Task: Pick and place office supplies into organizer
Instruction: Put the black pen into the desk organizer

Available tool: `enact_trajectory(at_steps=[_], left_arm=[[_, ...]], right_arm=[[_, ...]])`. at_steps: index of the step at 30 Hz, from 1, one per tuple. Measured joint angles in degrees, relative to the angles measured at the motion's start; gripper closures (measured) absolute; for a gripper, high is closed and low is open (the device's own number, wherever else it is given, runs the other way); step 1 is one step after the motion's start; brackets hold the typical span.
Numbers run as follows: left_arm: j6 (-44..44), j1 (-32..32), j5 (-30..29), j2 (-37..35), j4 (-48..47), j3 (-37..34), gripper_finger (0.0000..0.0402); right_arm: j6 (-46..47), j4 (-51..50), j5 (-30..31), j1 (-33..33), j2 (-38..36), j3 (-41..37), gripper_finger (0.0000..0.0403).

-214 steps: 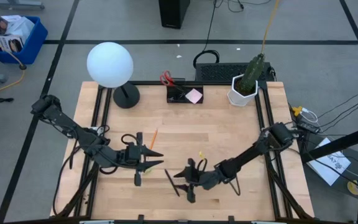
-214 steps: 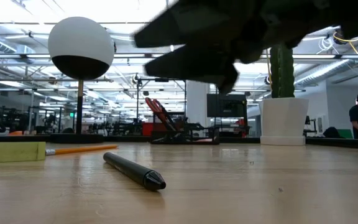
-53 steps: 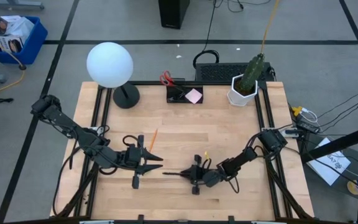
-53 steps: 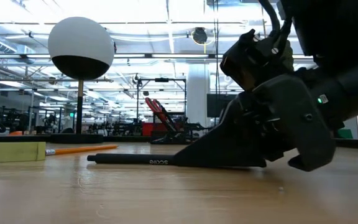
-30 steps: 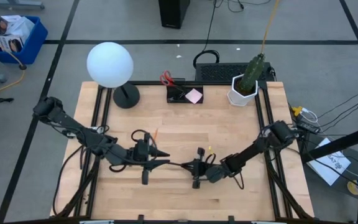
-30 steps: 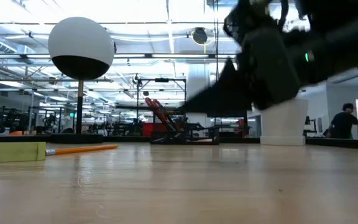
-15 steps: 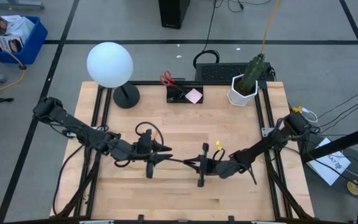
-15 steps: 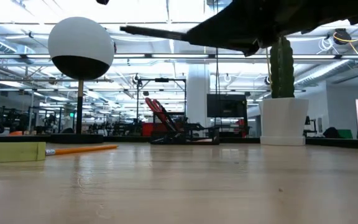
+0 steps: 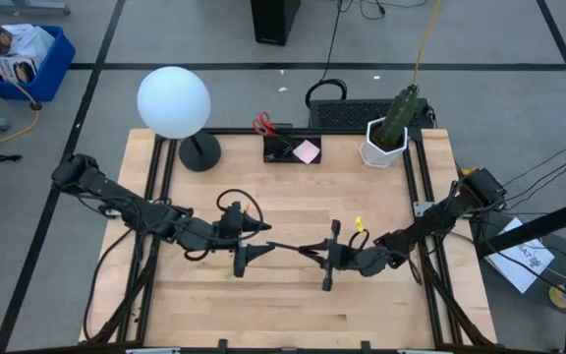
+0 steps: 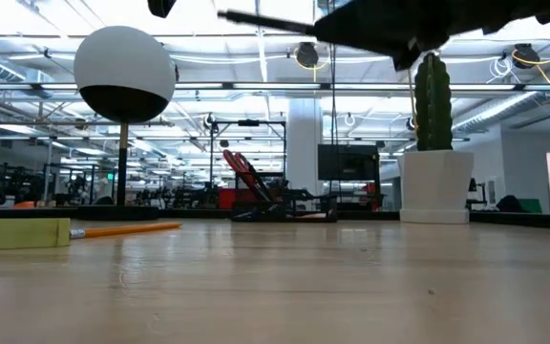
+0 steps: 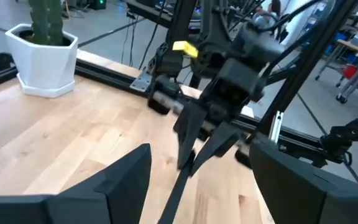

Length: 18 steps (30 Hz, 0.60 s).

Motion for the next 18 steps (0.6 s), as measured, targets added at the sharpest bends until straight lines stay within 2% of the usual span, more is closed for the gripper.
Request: enact_trajectory(at_steps=[12,18], left_arm=[[-0.73,-0.07,-0.02,0.0,-0.17,0.0,0.0152],[-0.23,-0.04,-0.07,0.0,0.87,0.0,0.0167]], right_arm=[[-8.85,9.39,0.04,-0.03,-1.3,-0.03,0.0377],[-8.37,11.47,-5.69,-2.98,-1.34,-0.03,0.0377]])
